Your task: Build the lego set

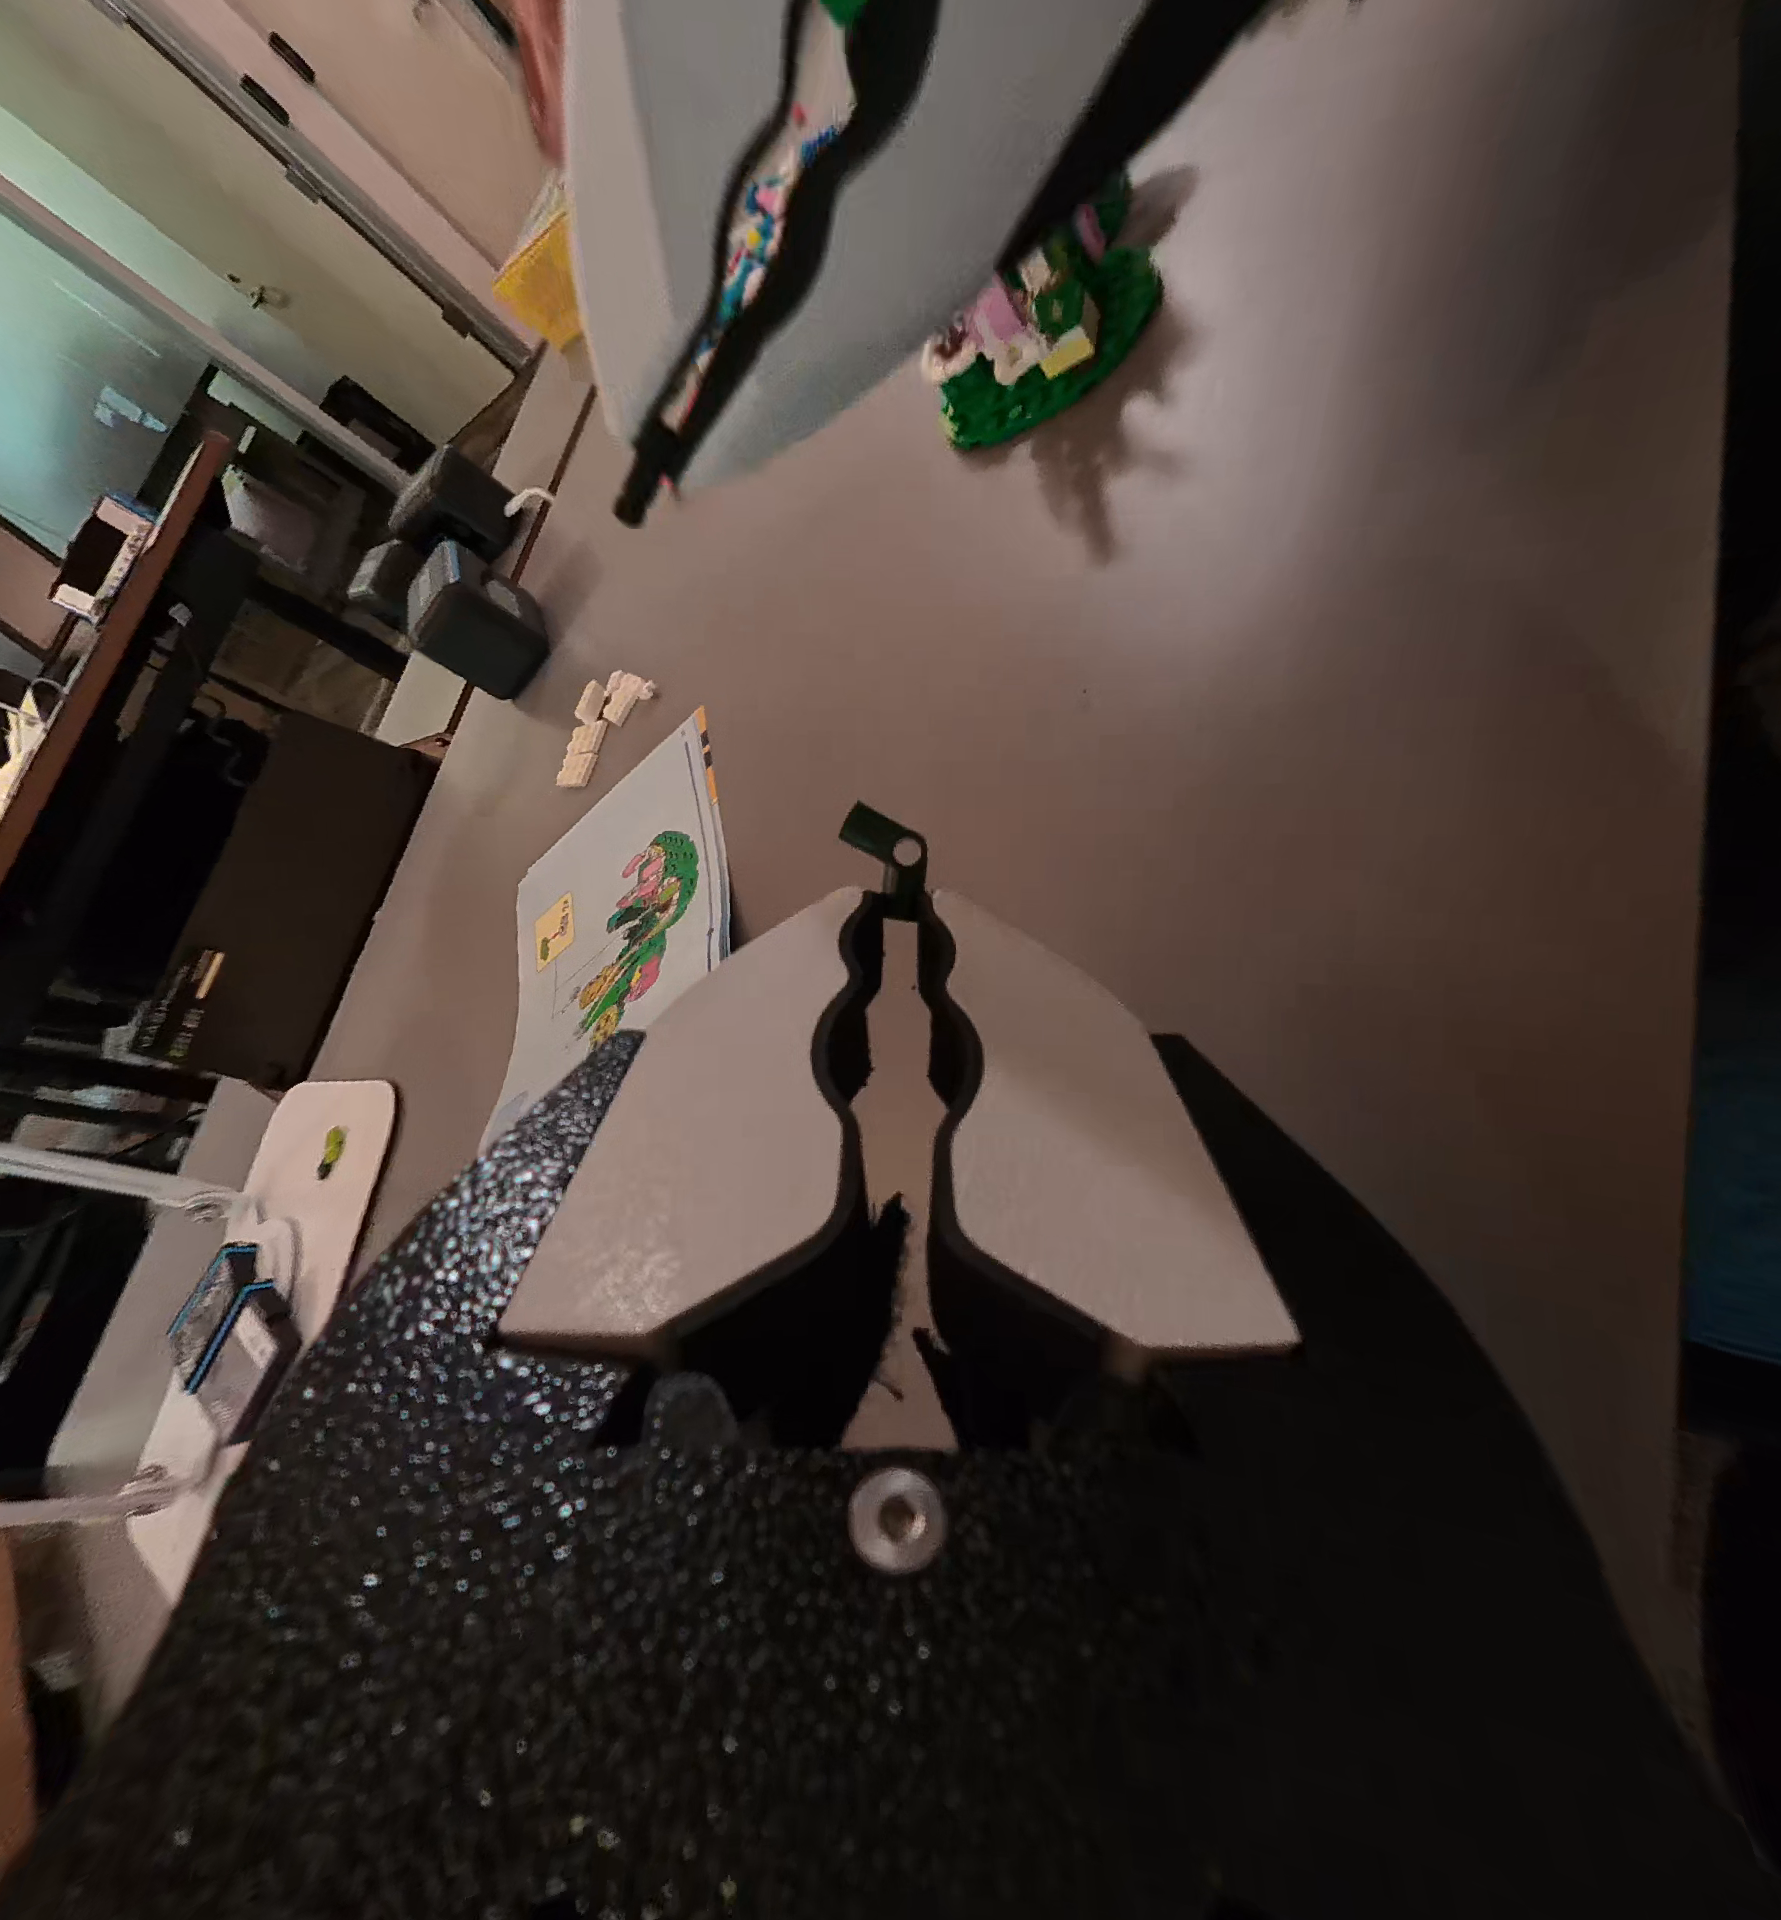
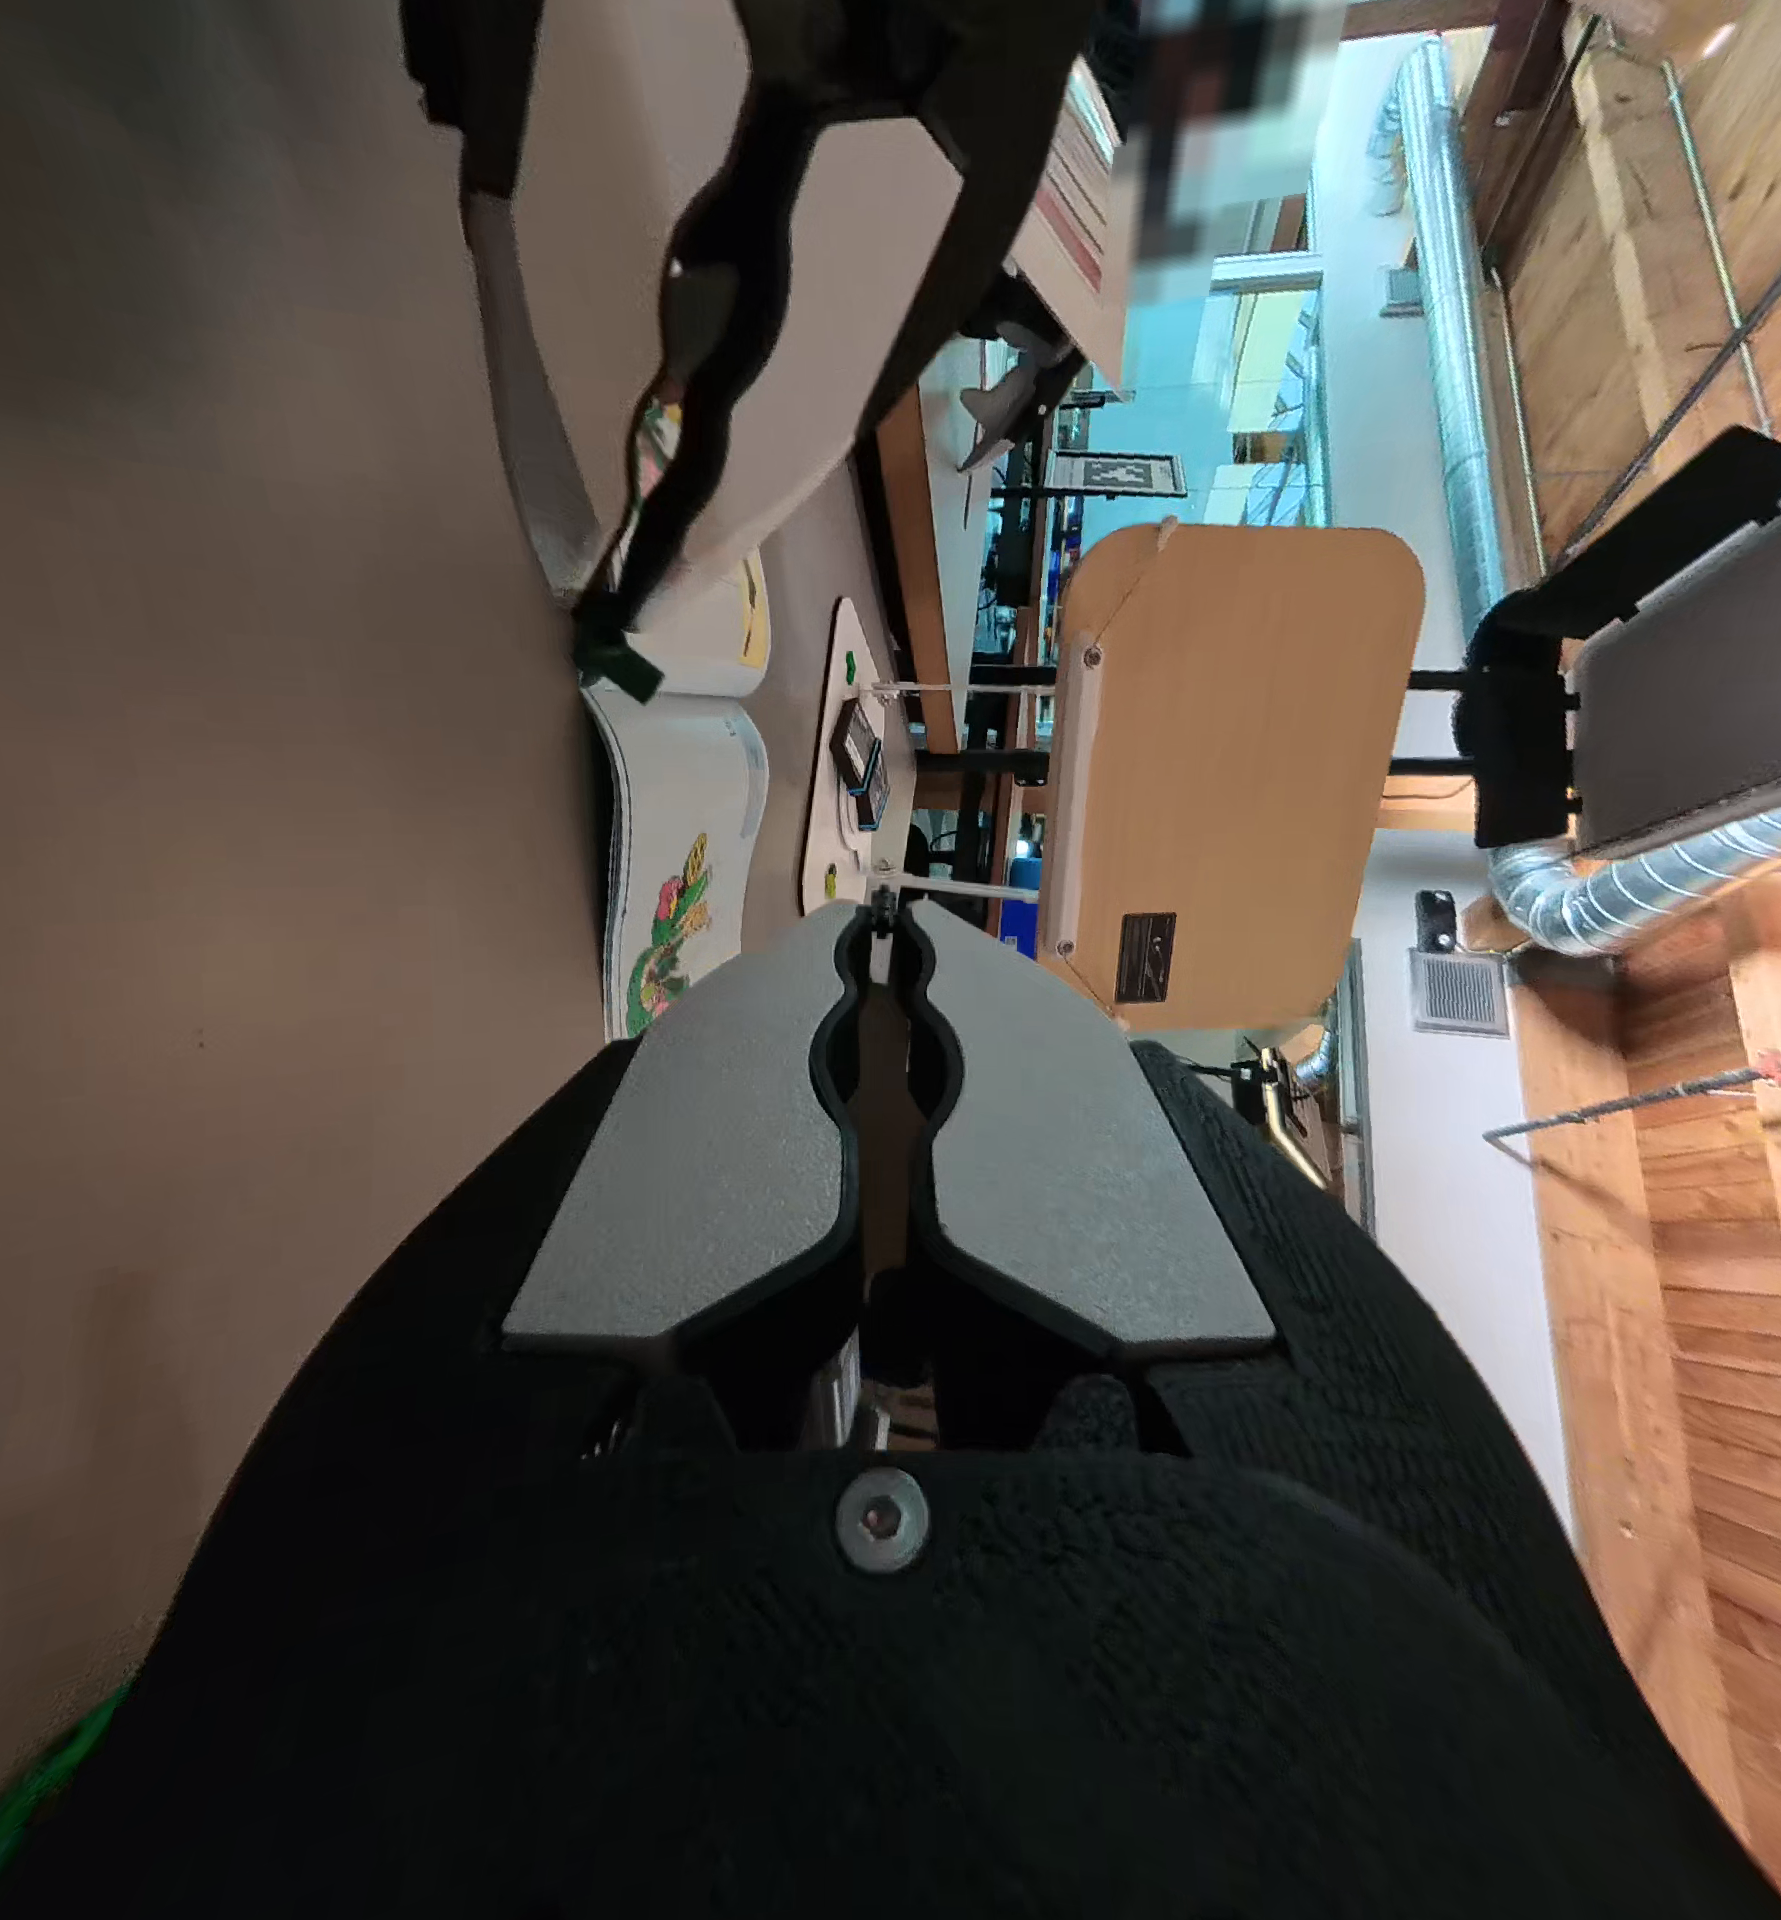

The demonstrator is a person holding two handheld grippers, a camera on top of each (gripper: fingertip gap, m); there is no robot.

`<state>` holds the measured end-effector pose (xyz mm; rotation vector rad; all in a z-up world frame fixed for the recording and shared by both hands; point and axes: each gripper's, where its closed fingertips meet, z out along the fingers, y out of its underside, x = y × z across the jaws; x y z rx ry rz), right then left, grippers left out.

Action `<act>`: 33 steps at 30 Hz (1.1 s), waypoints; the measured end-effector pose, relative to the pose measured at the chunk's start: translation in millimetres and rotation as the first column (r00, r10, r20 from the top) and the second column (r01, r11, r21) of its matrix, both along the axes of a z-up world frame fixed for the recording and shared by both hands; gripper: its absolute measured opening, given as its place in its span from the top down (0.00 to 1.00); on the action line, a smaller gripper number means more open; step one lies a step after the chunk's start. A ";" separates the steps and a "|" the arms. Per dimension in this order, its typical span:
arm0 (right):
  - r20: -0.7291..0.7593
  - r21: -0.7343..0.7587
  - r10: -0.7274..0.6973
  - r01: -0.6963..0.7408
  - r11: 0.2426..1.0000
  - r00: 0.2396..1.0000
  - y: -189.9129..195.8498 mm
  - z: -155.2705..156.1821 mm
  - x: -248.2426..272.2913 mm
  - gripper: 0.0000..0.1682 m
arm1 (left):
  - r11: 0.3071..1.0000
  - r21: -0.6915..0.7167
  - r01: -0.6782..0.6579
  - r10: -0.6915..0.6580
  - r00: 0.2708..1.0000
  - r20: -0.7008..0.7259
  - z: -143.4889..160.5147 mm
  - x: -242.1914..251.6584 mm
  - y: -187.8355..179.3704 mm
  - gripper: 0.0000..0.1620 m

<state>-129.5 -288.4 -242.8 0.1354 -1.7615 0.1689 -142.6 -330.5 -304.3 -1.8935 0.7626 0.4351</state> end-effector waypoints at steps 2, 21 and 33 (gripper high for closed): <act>-0.007 0.024 0.012 -0.012 1.000 1.000 -5.1 -4.3 -4.4 0.98 | 1.000 0.014 0.009 -0.010 0.999 0.053 2.9 1.5 -1.1 0.96; 0.017 0.061 0.219 -0.220 0.974 0.976 -33.7 -15.2 15.7 0.99 | 0.976 0.163 0.144 -0.167 0.976 0.141 26.6 21.7 -8.3 0.96; 0.602 -0.680 0.307 0.271 0.682 0.737 -28.8 -21.9 24.2 0.98 | 0.960 0.240 0.141 -0.035 0.917 -0.396 25.9 17.3 5.5 0.96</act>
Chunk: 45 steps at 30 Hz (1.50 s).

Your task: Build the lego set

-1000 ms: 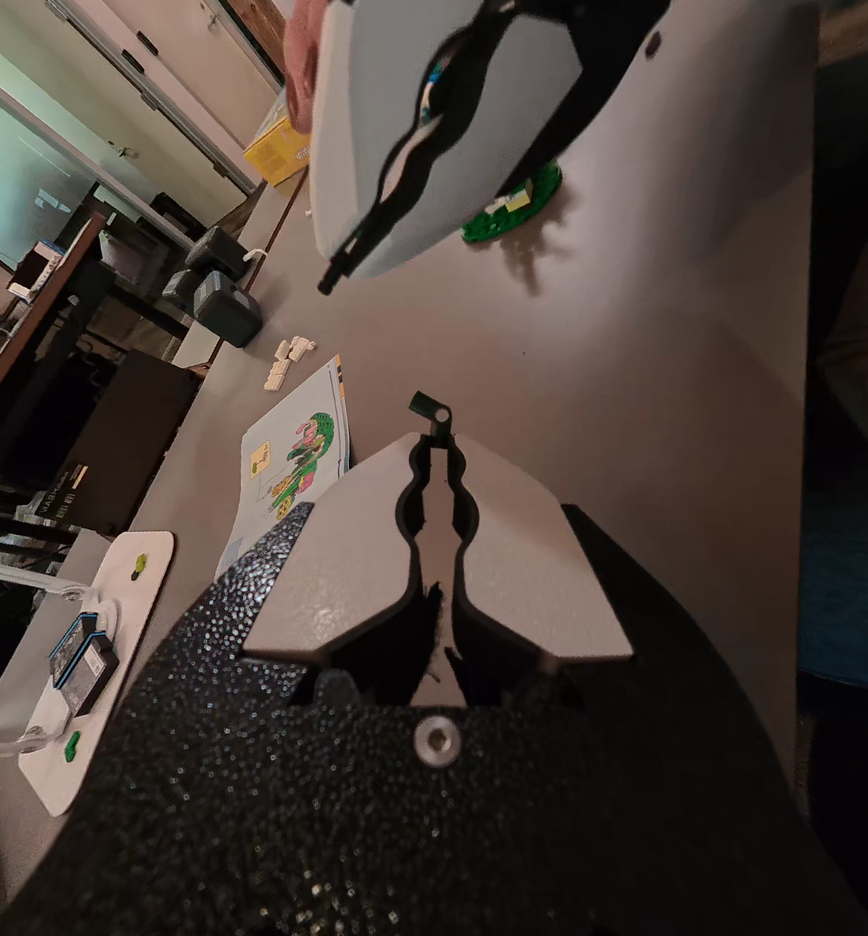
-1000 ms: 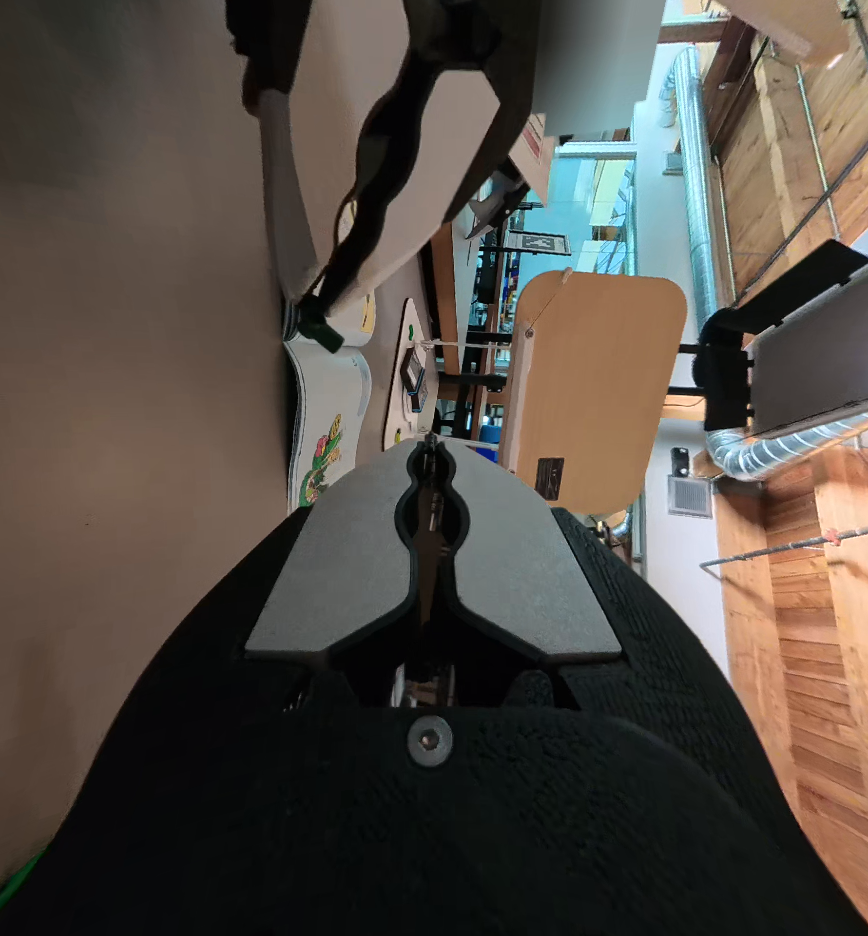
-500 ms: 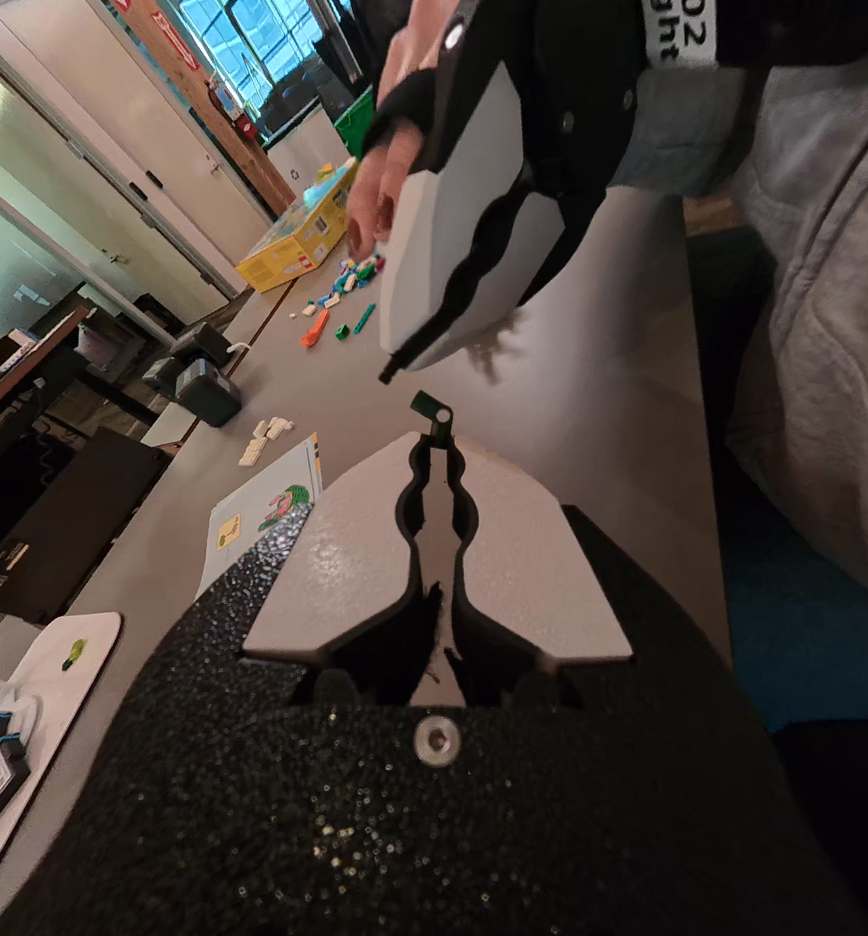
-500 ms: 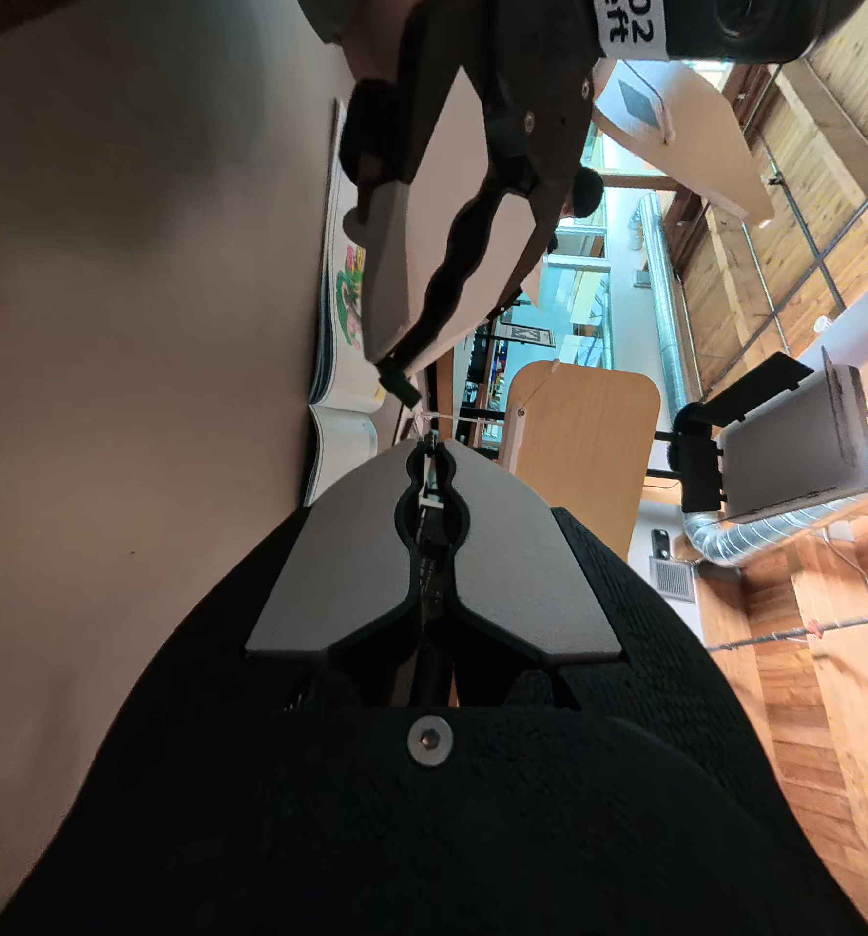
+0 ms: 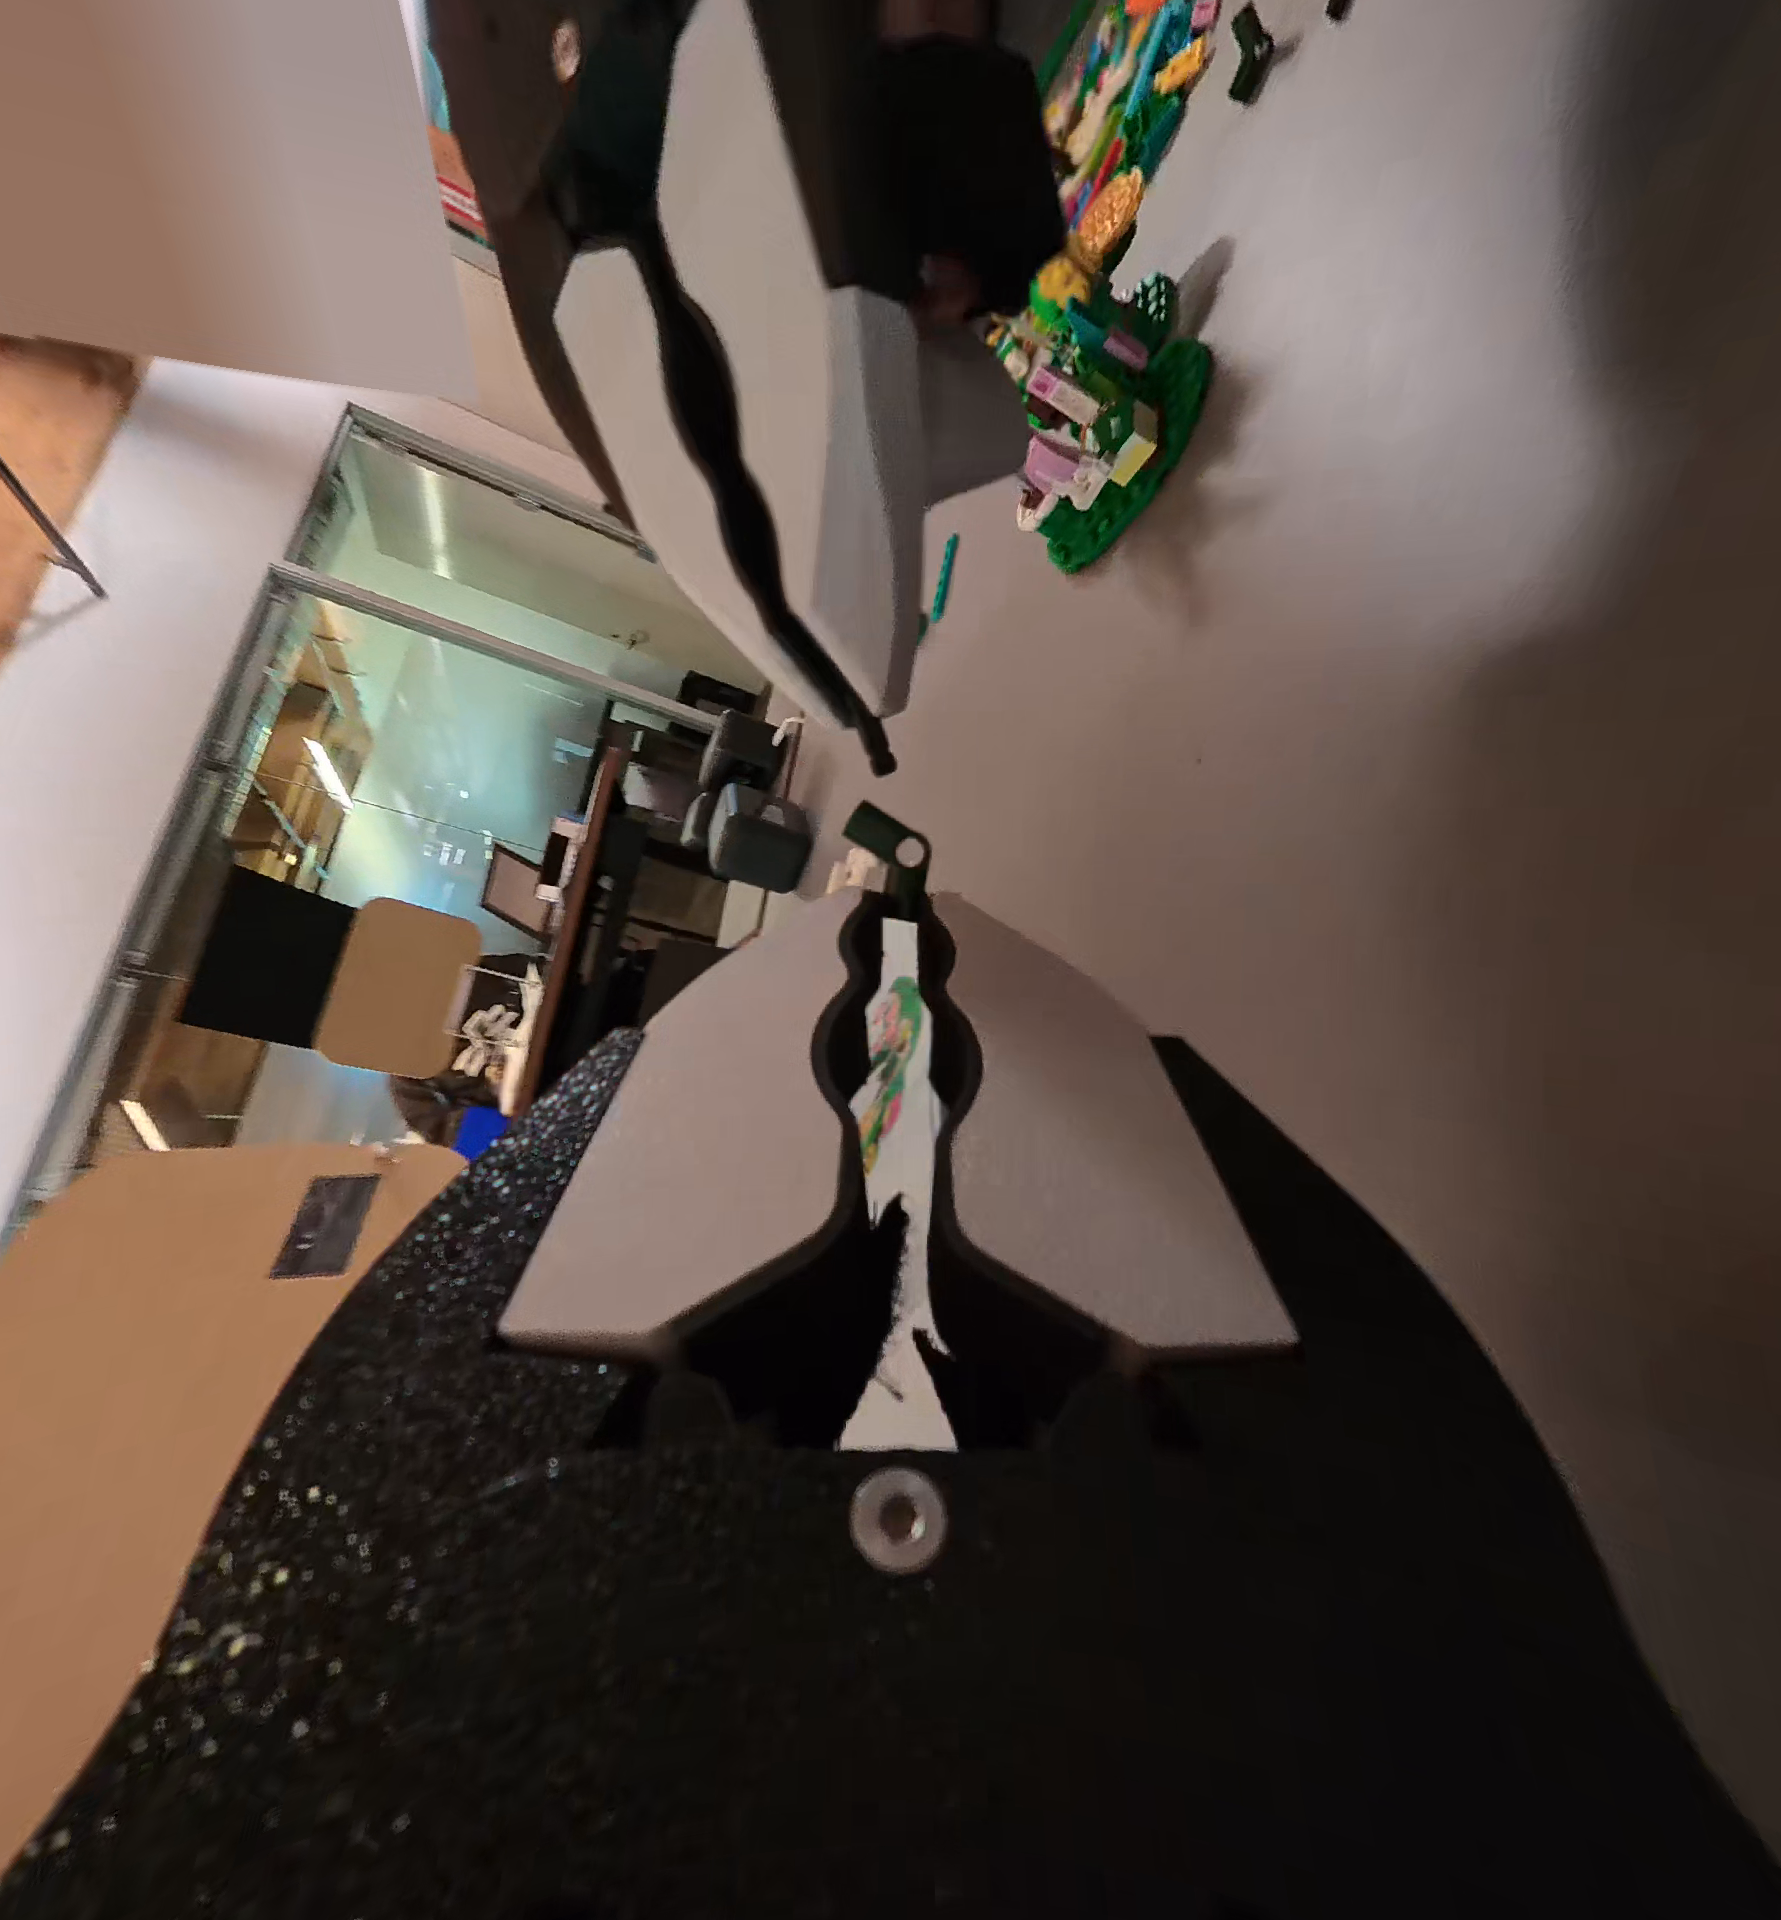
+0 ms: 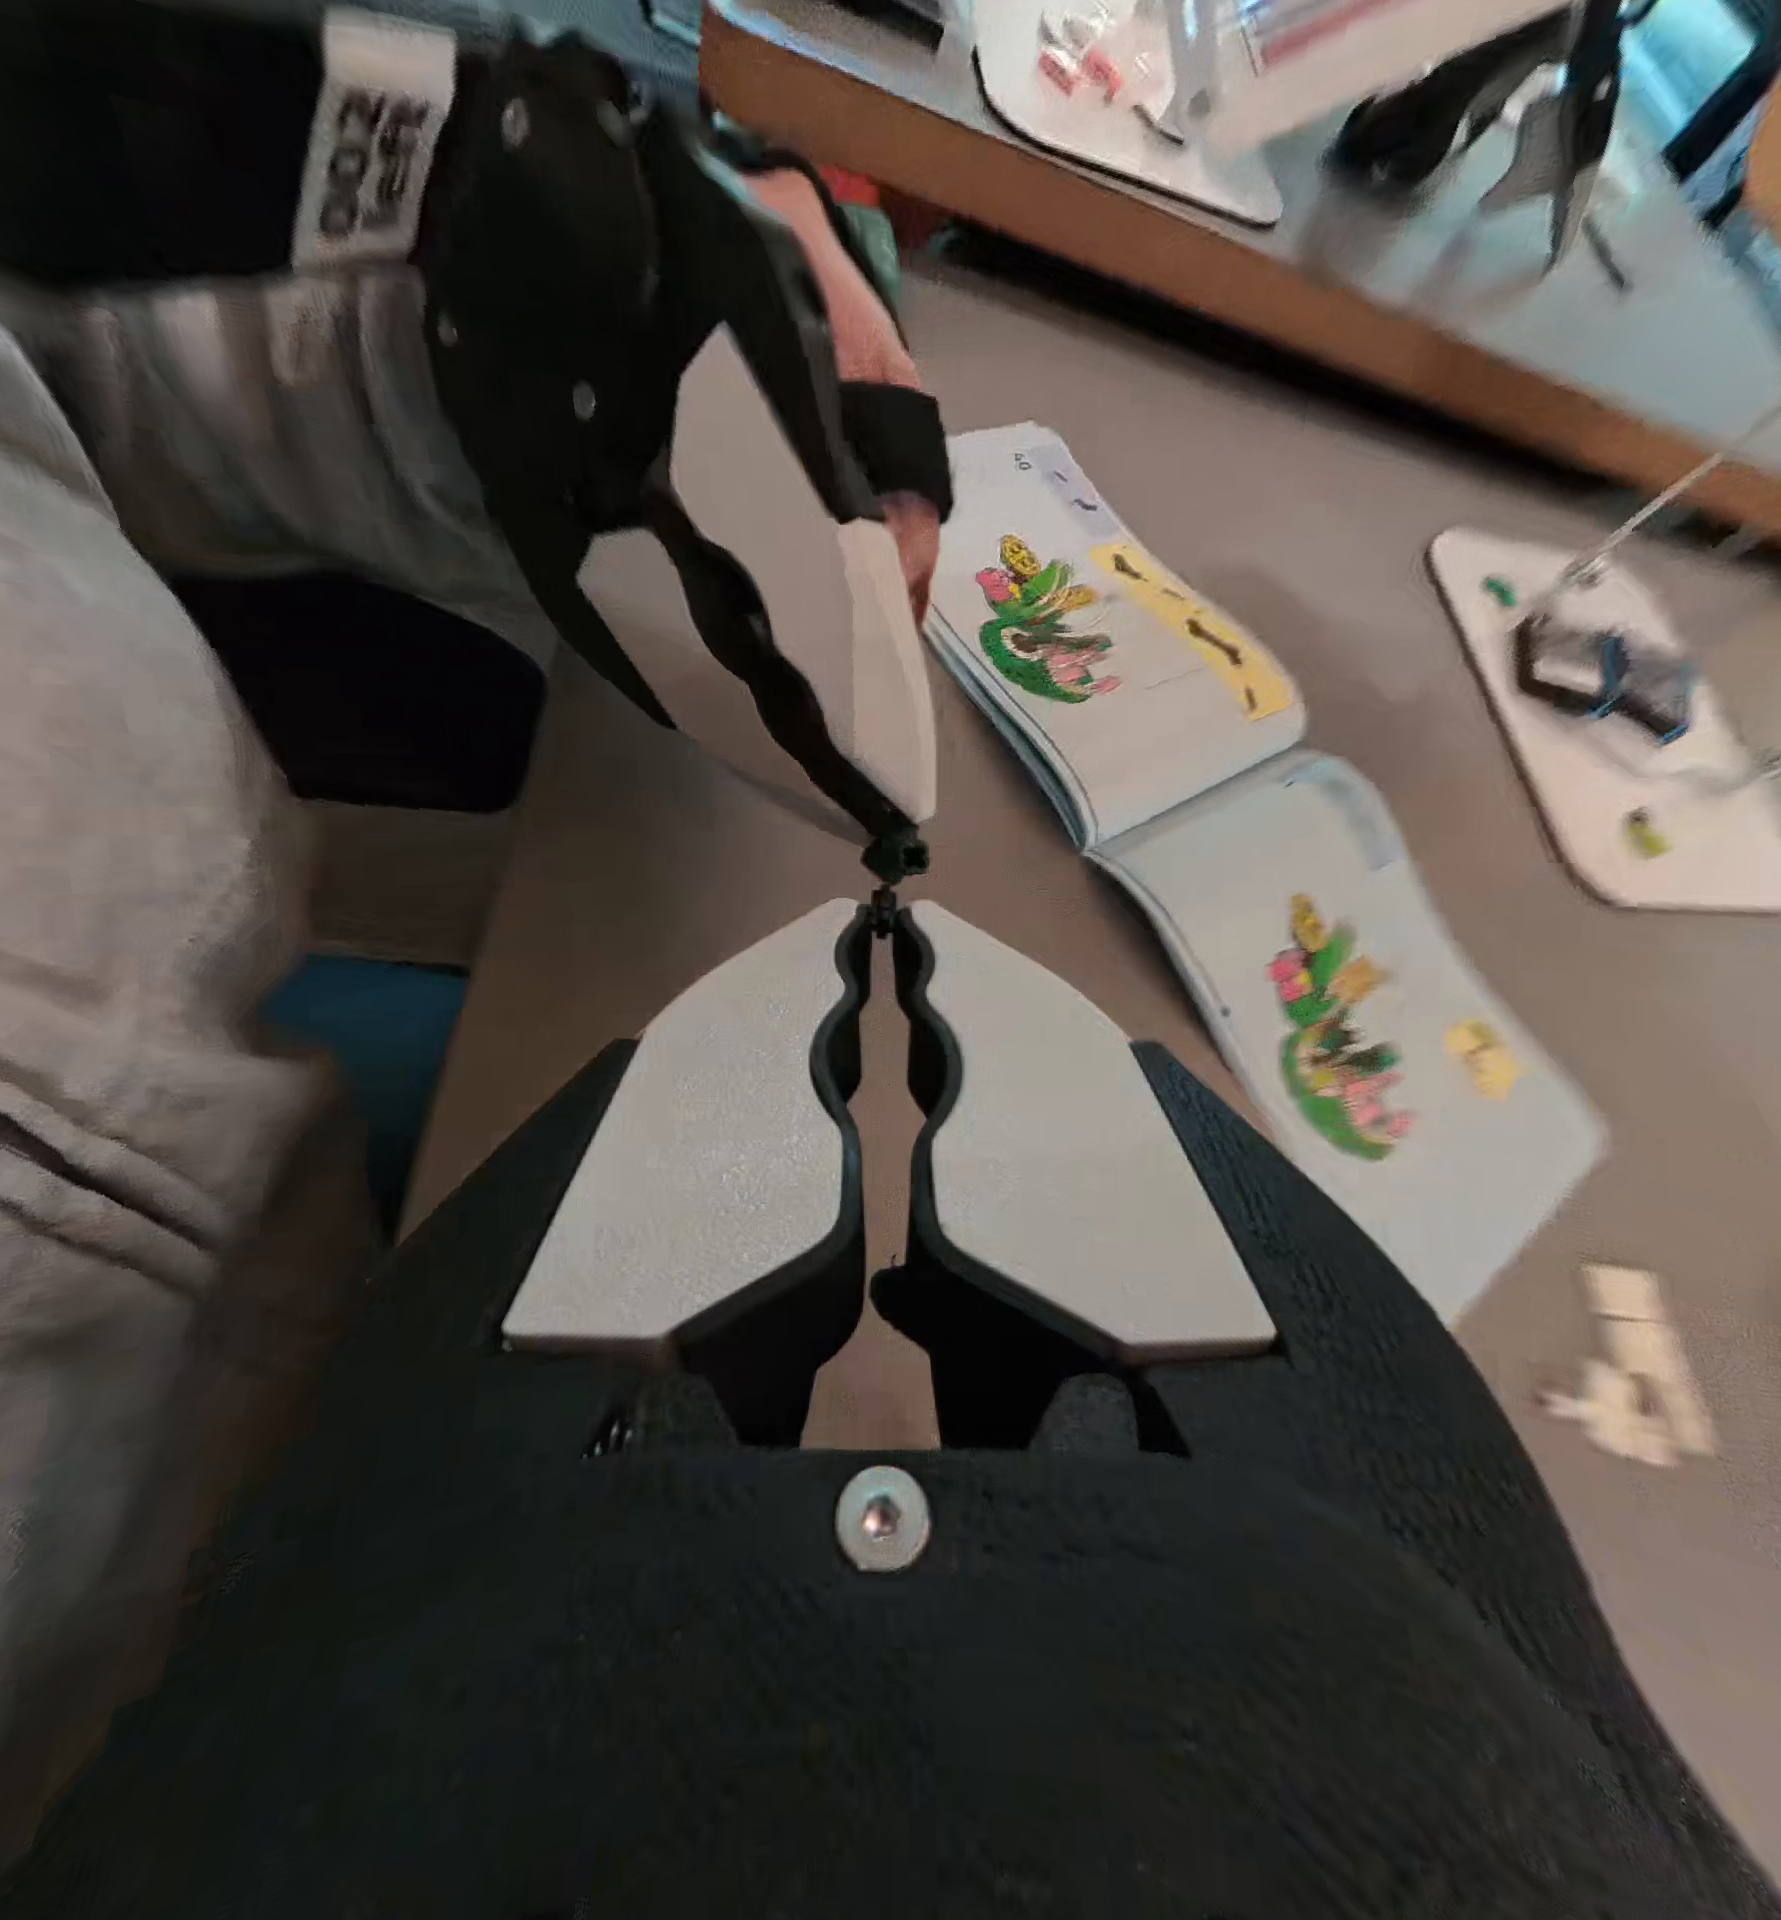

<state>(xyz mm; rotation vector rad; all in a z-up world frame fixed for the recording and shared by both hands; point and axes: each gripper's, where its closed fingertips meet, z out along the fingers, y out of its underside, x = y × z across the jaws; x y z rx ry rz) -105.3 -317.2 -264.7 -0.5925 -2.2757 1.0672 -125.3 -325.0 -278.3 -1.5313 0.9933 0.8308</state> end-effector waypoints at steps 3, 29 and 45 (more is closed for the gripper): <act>0.104 -0.116 -0.029 0.041 0.992 0.994 0.7 1.4 1.0 0.98 | 1.000 0.007 -0.004 0.005 0.994 -0.110 -2.1 3.7 2.3 0.96; 0.292 -0.173 -0.087 0.142 0.975 0.952 7.1 -14.4 6.1 0.99 | 0.997 -0.038 0.065 -0.074 0.920 -0.384 -11.5 11.9 9.2 0.97; 0.289 -0.101 -0.166 0.202 0.974 0.943 0.6 -50.1 7.3 0.99 | 0.965 -0.259 0.035 -0.124 0.934 -0.336 -47.9 11.7 4.5 0.97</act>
